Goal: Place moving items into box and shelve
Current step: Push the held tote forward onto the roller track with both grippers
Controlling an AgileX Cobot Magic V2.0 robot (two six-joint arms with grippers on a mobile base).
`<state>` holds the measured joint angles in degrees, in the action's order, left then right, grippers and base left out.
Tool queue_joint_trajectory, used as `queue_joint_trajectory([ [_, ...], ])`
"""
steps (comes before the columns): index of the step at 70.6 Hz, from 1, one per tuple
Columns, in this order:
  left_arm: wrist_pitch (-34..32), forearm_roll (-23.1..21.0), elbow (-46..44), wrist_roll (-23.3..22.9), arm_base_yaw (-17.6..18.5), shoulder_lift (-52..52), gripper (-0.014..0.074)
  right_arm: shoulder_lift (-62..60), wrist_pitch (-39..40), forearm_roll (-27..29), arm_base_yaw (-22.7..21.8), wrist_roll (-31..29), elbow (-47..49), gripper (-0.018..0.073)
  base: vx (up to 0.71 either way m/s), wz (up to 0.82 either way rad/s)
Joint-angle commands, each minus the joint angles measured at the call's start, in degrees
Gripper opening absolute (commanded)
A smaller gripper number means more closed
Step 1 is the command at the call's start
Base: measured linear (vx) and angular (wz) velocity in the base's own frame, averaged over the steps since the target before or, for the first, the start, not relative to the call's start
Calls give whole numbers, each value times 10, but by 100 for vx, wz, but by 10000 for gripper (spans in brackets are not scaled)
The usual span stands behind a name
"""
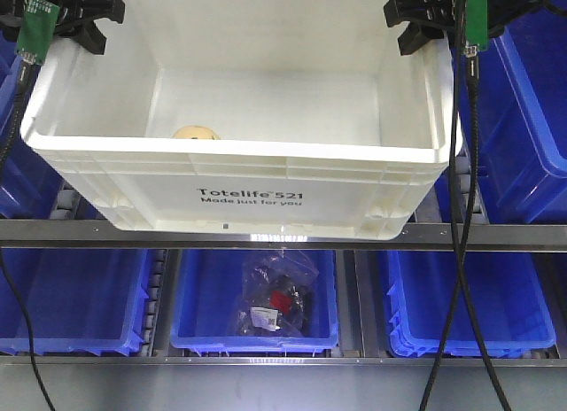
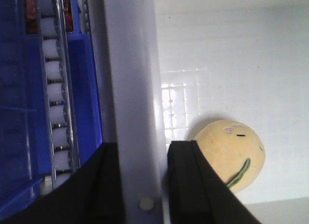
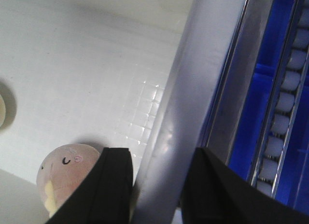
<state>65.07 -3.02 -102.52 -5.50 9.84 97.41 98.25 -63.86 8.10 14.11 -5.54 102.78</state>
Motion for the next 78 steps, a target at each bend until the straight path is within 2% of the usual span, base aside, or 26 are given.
queue_joint_trajectory([
  [1, -94, -32, -25, 7, 9, -29, -17, -35, 90, 78, 9, -33, 25, -12, 0, 0],
  [21, -138, -33, -25, 7, 9, -26, -17, -24, 129, 76, 9, -35, 25, -12, 0, 0],
  [42, -138, -34, -25, 7, 9, 3, -17, -13, 151, 72, 9, -37, 25, -12, 0, 0],
  [78, -184, -38, -25, 7, 9, 32, -17, -12, 203, 25, 9, -39, 25, -12, 0, 0],
])
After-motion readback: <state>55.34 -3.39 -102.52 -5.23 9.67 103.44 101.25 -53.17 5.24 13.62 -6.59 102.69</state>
